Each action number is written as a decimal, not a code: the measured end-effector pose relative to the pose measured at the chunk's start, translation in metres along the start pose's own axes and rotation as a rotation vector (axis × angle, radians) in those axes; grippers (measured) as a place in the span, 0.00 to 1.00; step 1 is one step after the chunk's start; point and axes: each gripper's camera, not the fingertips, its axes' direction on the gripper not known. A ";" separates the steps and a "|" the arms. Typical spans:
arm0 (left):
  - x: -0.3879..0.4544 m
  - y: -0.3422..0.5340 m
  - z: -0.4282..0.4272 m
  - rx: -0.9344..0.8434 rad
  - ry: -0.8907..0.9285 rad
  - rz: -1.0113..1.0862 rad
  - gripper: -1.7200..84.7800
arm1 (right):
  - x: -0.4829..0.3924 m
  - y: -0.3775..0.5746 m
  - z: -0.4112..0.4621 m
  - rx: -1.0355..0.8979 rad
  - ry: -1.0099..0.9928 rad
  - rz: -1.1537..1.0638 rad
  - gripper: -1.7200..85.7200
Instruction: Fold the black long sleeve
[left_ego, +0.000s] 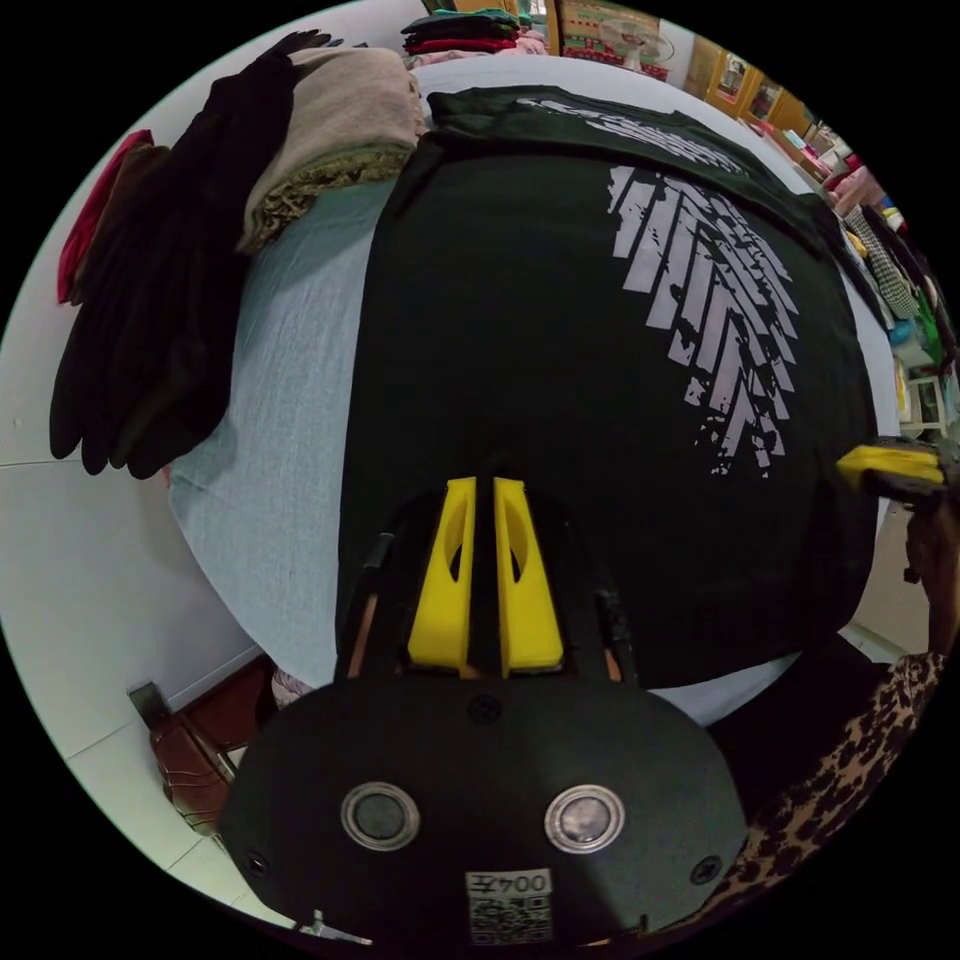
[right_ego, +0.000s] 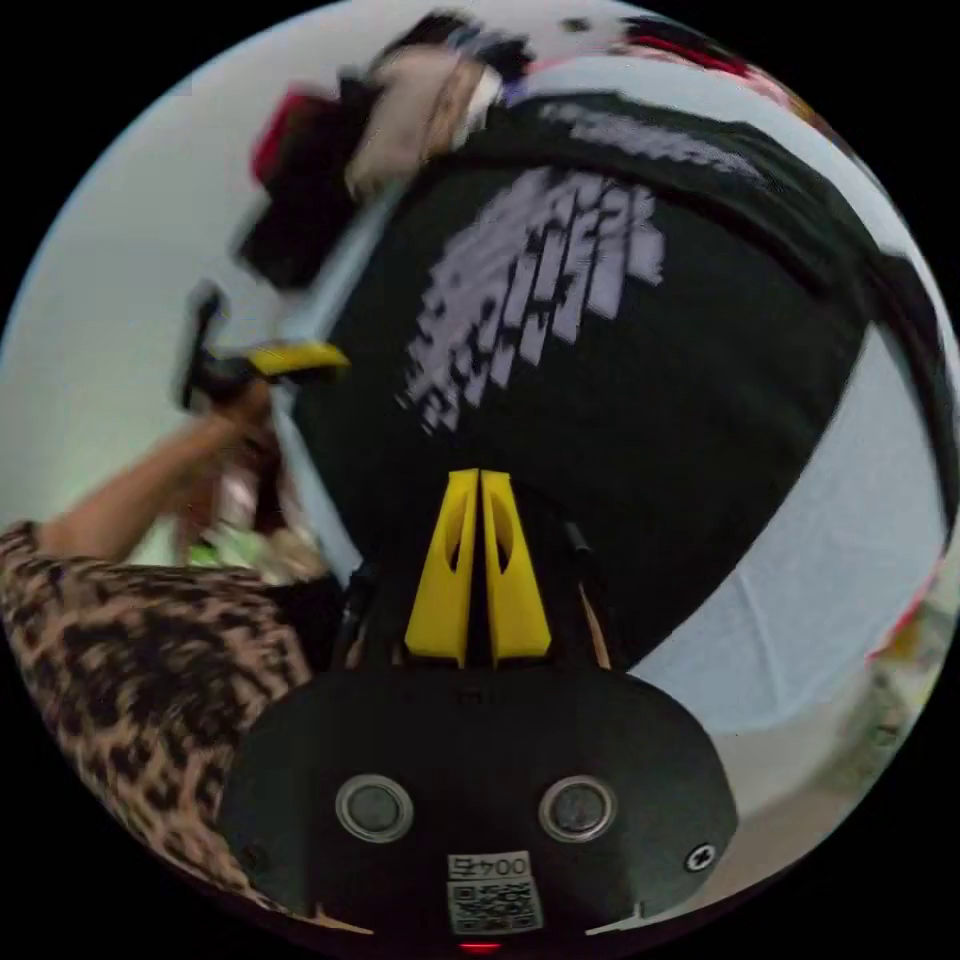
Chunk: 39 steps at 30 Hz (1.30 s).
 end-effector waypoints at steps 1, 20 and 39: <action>0.000 -0.003 0.000 -0.006 0.000 0.003 0.06 | 0.036 0.028 -0.041 0.229 -0.157 0.088 0.04; -0.023 -0.048 0.005 -0.075 0.048 -0.071 0.05 | 0.471 0.254 -0.009 1.133 -1.215 1.119 0.20; -0.064 -0.062 0.008 0.008 0.122 -0.053 0.05 | 0.071 -0.037 -0.188 0.804 0.095 0.069 0.14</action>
